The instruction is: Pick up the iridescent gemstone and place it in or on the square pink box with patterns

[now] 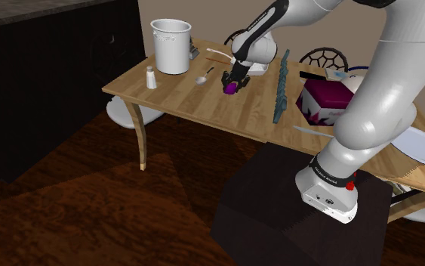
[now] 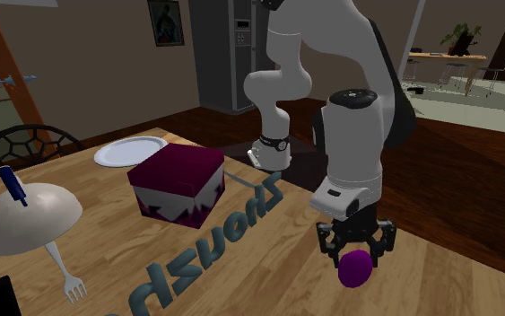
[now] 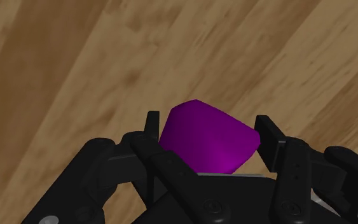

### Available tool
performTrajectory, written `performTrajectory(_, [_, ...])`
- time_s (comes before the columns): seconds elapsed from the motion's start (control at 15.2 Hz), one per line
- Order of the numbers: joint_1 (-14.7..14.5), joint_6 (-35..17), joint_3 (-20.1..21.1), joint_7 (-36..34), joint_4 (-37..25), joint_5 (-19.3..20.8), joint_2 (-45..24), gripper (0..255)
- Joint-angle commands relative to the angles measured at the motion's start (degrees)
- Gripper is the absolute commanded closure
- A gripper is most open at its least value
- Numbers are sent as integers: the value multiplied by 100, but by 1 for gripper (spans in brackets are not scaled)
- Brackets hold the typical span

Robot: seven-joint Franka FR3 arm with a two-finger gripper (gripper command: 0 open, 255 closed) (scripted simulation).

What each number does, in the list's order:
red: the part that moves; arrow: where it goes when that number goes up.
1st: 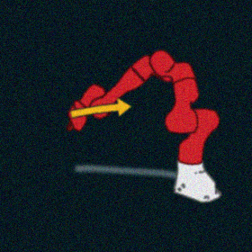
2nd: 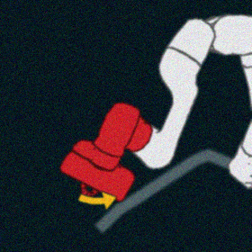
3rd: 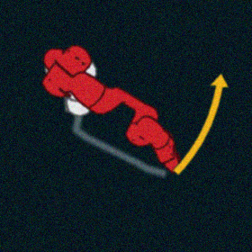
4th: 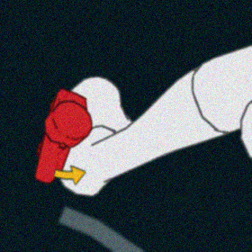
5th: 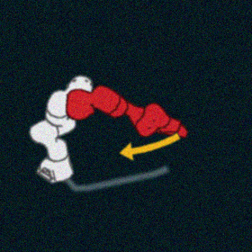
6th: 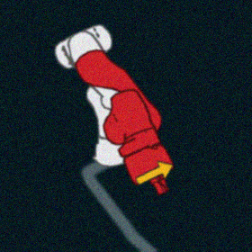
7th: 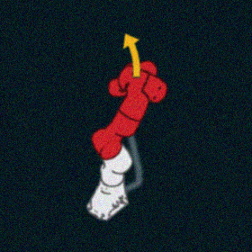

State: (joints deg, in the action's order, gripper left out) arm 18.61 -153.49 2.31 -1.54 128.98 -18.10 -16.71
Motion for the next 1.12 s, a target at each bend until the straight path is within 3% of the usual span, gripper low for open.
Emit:
performTrajectory(0.0, [-20,145,-29,-71,-27,61,122,255])
performTrajectory(1.06, [-60,1238,-151,-470,-233,423,1028,255])
